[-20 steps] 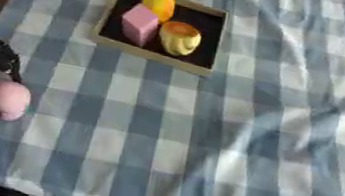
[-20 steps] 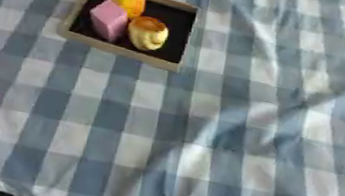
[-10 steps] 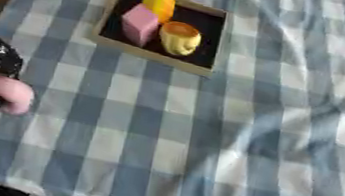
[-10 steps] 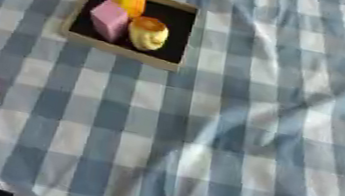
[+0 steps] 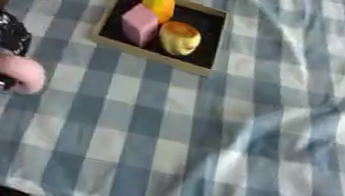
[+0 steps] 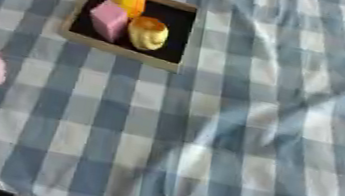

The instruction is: Pick up objects on the table and place them in the box.

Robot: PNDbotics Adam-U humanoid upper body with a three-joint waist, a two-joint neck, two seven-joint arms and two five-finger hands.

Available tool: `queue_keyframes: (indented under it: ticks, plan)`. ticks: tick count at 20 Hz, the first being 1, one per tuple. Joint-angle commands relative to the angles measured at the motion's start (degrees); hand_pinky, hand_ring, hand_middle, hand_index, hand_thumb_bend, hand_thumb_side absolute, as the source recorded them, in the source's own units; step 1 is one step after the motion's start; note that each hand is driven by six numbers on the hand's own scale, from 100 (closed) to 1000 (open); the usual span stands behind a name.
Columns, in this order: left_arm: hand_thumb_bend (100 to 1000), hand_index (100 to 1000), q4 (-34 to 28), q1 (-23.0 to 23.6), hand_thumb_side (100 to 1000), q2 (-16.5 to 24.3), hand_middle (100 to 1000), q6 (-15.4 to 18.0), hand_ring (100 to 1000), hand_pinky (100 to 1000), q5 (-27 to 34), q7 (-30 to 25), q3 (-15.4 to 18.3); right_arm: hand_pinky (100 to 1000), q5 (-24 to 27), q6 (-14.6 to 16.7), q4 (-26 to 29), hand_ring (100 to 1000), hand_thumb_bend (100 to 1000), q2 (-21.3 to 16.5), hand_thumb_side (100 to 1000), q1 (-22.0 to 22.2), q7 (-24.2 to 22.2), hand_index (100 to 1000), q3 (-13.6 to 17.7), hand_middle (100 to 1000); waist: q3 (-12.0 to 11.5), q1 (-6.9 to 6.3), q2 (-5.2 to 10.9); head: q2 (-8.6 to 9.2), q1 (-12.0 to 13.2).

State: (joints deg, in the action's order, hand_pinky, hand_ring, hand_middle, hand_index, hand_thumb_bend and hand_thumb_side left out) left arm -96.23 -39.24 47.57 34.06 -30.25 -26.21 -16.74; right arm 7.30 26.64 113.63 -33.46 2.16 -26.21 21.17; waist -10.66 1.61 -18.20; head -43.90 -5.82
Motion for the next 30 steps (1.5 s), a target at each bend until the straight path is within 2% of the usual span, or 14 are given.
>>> queue_keyframes:
  ticks: [1, 5, 11, 16, 23, 30]
  plan:
    - [100, 555, -0.6, -4.9, 255, -1.4, 531, -0.1, 632, 615, 3.9, 0.0, 0.6, 1000, 0.6, 0.1, 1.0, 1000, 100, -1.5, 470, 0.1, 0.1, 942, 0.6, 356, -0.1, -1.04, 2.13, -0.22, -0.4]
    - [100, 554, 3.4, -12.2, 248, -7.2, 532, 0.1, 632, 615, 6.5, -1.8, -0.4, 1000, 0.6, 0.0, 1.0, 1000, 100, -1.4, 470, 0.2, -0.1, 943, 0.5, 357, -0.1, -1.00, 2.26, -0.22, -1.1]
    - [100, 560, 12.2, -19.7, 245, -16.4, 537, 1.5, 639, 624, 2.7, -2.6, -0.1, 1000, 1.0, 0.0, 1.0, 1000, 100, -1.2, 470, 0.1, -0.4, 942, 0.4, 357, 0.0, -0.70, 2.46, -0.22, -1.0]
    - [100, 539, 25.7, -25.5, 246, -28.9, 524, 3.3, 623, 601, -2.8, -2.1, 2.9, 1000, 1.7, -0.1, 1.0, 1000, 100, -0.9, 470, -0.6, -0.8, 943, 0.1, 357, 0.5, 0.05, 2.36, -0.22, 0.4]
    - [100, 537, 37.3, -29.2, 246, -39.1, 527, 7.3, 627, 612, -15.3, 1.6, 7.1, 1000, 2.6, 0.1, 1.0, 1000, 100, -0.5, 470, -2.2, -1.7, 944, -0.4, 357, 2.7, 0.81, 1.18, -0.22, 2.3]
    - [100, 539, 43.9, -29.8, 244, -44.6, 532, 7.6, 633, 618, -28.8, 7.4, 10.9, 1000, 3.4, 0.0, 1.0, 1000, 100, -0.3, 470, -3.6, -2.5, 945, -0.8, 357, 3.9, 1.09, 0.27, -0.18, 3.3]
